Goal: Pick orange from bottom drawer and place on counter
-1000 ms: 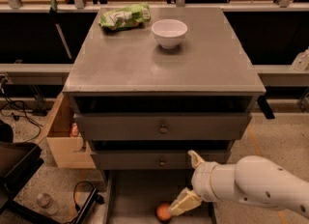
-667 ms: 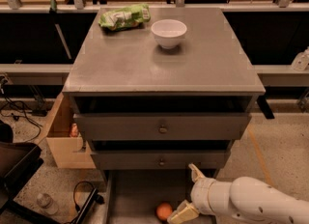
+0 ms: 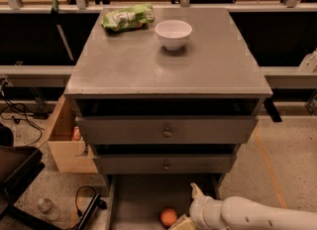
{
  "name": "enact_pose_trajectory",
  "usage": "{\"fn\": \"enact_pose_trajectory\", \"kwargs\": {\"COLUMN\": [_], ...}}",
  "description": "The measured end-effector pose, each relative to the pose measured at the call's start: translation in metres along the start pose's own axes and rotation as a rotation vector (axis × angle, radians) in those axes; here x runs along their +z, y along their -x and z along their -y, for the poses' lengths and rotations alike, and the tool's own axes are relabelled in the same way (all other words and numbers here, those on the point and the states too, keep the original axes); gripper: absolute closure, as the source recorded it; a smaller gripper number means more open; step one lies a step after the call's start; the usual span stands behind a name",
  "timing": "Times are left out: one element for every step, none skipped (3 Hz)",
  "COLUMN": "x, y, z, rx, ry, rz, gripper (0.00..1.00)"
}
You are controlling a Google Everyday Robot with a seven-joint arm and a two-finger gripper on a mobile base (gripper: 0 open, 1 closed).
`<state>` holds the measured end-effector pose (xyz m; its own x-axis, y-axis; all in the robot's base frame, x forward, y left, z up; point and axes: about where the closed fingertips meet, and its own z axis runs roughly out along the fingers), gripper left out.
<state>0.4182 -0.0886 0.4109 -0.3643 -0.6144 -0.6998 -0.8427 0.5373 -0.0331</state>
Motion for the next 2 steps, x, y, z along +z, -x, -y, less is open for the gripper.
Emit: {"fn": "enact_pose_trajectory", "kwargs": {"x": [0.0202,0.0198], "y": [0.0042,0.0048], "z": [-0.011,-0.011], "rx": [-0.032,-0.032], "ry": [0.049,0.048], "rz": [-0.017,-0.015], "gripper": [0.0,0.0]}}
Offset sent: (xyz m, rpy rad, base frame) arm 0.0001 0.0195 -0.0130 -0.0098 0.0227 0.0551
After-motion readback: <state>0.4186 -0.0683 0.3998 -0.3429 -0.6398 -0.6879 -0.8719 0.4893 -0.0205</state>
